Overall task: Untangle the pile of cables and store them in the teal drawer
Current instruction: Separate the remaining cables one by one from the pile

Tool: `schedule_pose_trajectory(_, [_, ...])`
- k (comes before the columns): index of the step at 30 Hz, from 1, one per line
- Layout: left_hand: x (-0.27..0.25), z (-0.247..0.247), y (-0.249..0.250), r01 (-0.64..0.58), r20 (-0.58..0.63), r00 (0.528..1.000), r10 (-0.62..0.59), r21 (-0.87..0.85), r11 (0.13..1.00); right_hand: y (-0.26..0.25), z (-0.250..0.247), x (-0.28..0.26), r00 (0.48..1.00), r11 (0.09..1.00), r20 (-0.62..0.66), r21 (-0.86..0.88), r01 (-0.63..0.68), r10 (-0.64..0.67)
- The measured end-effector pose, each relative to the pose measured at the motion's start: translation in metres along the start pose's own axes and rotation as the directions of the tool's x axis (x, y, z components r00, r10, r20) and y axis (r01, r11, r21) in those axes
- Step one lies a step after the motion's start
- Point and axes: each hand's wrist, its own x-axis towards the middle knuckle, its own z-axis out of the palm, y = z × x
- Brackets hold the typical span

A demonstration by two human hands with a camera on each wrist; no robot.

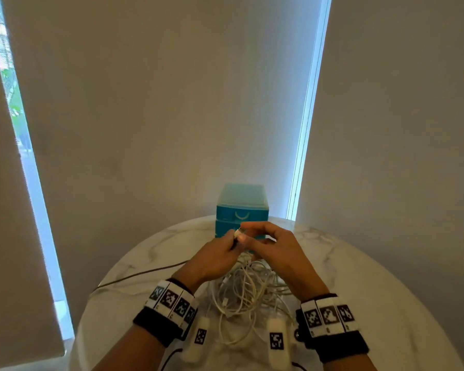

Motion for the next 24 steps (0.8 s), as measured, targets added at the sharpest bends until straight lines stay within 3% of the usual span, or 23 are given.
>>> schedule_pose_trajectory(6, [0.004, 0.008, 0.010, -0.210, 0.080, 0.973, 0.218, -0.095, 0.973, 0.022, -0.003, 0.005, 0.984, 0.995, -0.160, -0.071, 0.070, -0.080])
schedule_pose_trajectory(9, [0.004, 0.014, 0.017, -0.195, 0.052, 0.977, 0.206, -0.166, 0.967, 0.029, -0.011, 0.007, 0.956, 0.993, -0.274, -0.090, 0.078, -0.100])
schedule_pose_trajectory(12, [0.002, 0.016, 0.019, -0.110, 0.086, 0.987, 0.134, -0.246, 0.963, 0.035, -0.020, 0.004, 0.942, 0.997, -0.328, 0.023, 0.080, -0.068])
schedule_pose_trajectory(16, [0.003, 0.016, 0.019, -0.066, 0.113, 0.988, 0.102, -0.289, 0.955, 0.032, -0.027, -0.001, 0.967, 0.994, -0.247, 0.064, 0.084, -0.065])
schedule_pose_trajectory(20, [0.006, 0.015, 0.006, -0.136, 0.046, 0.988, 0.148, -0.208, 0.969, 0.032, -0.030, -0.001, 0.994, 0.994, -0.109, 0.108, 0.030, -0.019])
schedule_pose_trajectory(24, [0.001, 0.009, -0.001, -0.218, 0.005, 0.975, 0.220, -0.124, 0.968, 0.026, -0.024, -0.002, 0.998, 0.996, -0.042, 0.067, 0.055, -0.052])
